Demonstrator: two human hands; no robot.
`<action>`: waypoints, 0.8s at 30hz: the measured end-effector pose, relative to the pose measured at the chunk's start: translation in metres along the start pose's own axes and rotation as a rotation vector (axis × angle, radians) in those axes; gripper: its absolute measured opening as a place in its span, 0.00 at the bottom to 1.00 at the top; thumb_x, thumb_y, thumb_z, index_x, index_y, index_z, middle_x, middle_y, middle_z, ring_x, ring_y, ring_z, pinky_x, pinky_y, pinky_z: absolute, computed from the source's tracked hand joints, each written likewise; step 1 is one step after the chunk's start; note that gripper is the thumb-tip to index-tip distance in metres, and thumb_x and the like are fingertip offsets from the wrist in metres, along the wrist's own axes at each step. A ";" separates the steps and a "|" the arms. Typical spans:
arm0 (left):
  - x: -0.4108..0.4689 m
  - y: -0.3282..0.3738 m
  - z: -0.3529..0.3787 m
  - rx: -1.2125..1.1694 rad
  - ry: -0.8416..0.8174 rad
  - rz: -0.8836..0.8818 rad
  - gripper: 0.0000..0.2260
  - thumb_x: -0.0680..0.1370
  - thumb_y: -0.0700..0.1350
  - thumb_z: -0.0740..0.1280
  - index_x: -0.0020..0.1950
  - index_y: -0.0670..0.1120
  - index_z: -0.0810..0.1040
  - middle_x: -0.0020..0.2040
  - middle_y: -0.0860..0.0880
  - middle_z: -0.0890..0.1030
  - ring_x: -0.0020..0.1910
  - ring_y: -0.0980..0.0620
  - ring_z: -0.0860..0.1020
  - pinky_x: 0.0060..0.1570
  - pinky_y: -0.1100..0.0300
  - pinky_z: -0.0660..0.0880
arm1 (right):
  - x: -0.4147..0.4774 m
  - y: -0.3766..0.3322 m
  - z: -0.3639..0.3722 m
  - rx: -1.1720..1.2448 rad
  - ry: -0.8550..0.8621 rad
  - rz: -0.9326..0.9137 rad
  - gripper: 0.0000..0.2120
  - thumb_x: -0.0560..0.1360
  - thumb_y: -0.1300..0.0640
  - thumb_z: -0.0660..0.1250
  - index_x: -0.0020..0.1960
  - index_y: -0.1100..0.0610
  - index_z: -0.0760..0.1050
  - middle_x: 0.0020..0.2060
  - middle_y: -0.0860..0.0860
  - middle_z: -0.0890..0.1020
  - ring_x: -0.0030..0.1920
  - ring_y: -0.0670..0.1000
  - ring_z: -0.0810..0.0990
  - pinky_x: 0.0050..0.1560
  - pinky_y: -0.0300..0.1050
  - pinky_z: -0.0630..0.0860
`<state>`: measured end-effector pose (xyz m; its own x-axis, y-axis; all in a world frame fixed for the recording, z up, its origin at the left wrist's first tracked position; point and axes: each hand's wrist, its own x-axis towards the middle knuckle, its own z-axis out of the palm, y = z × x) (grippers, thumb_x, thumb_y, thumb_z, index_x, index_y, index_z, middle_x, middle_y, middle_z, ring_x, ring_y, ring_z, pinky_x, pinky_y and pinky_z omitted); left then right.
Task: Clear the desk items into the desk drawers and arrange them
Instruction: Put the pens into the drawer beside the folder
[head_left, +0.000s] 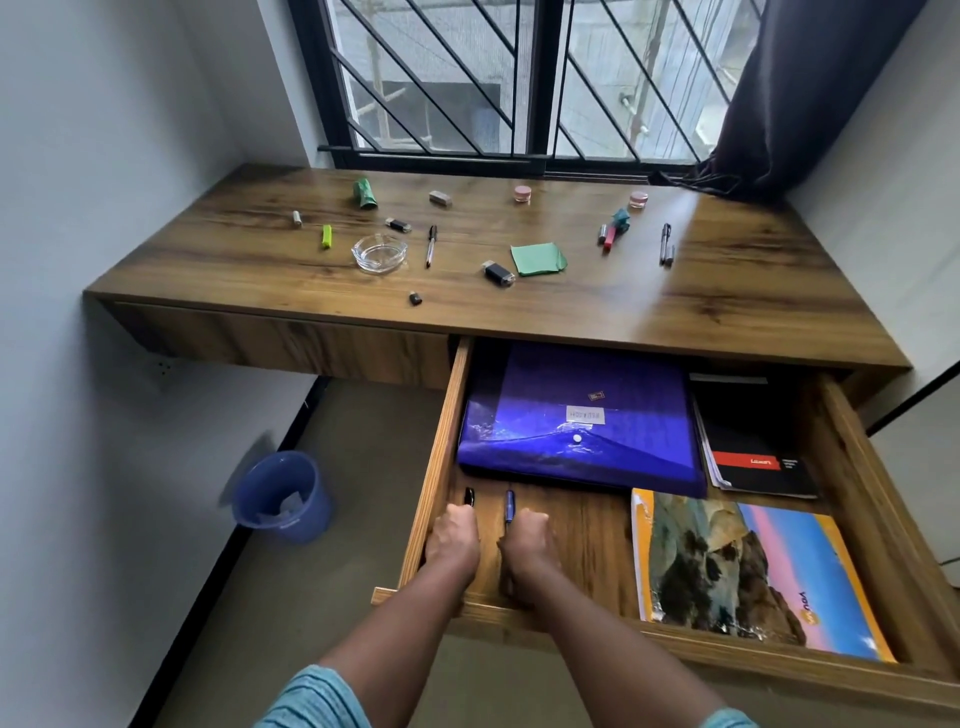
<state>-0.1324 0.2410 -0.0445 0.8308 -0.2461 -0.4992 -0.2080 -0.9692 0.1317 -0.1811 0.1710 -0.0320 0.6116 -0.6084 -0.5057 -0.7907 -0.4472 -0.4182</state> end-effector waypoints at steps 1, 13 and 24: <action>-0.001 0.000 0.000 -0.002 0.003 -0.002 0.12 0.80 0.35 0.58 0.61 0.41 0.76 0.58 0.43 0.79 0.57 0.46 0.79 0.54 0.56 0.78 | 0.000 -0.002 -0.001 -0.009 0.003 0.002 0.07 0.78 0.62 0.61 0.50 0.58 0.78 0.42 0.52 0.80 0.44 0.51 0.80 0.38 0.41 0.77; -0.001 0.003 -0.069 -0.192 0.118 0.261 0.11 0.79 0.45 0.61 0.55 0.39 0.76 0.56 0.39 0.78 0.57 0.40 0.78 0.52 0.53 0.75 | 0.008 -0.052 -0.043 0.016 0.173 -0.046 0.10 0.77 0.63 0.59 0.54 0.63 0.77 0.52 0.59 0.81 0.54 0.60 0.79 0.46 0.45 0.74; 0.078 -0.047 -0.175 -0.222 0.248 0.464 0.12 0.78 0.45 0.61 0.56 0.41 0.78 0.56 0.39 0.81 0.58 0.39 0.78 0.54 0.52 0.76 | 0.035 -0.178 -0.053 0.041 0.349 0.040 0.13 0.75 0.62 0.58 0.54 0.61 0.78 0.55 0.59 0.81 0.58 0.60 0.79 0.51 0.47 0.76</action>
<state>0.0323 0.2684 0.0601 0.7803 -0.6110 -0.1336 -0.4887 -0.7289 0.4794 -0.0204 0.1950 0.0646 0.5284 -0.8152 -0.2372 -0.8075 -0.3963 -0.4369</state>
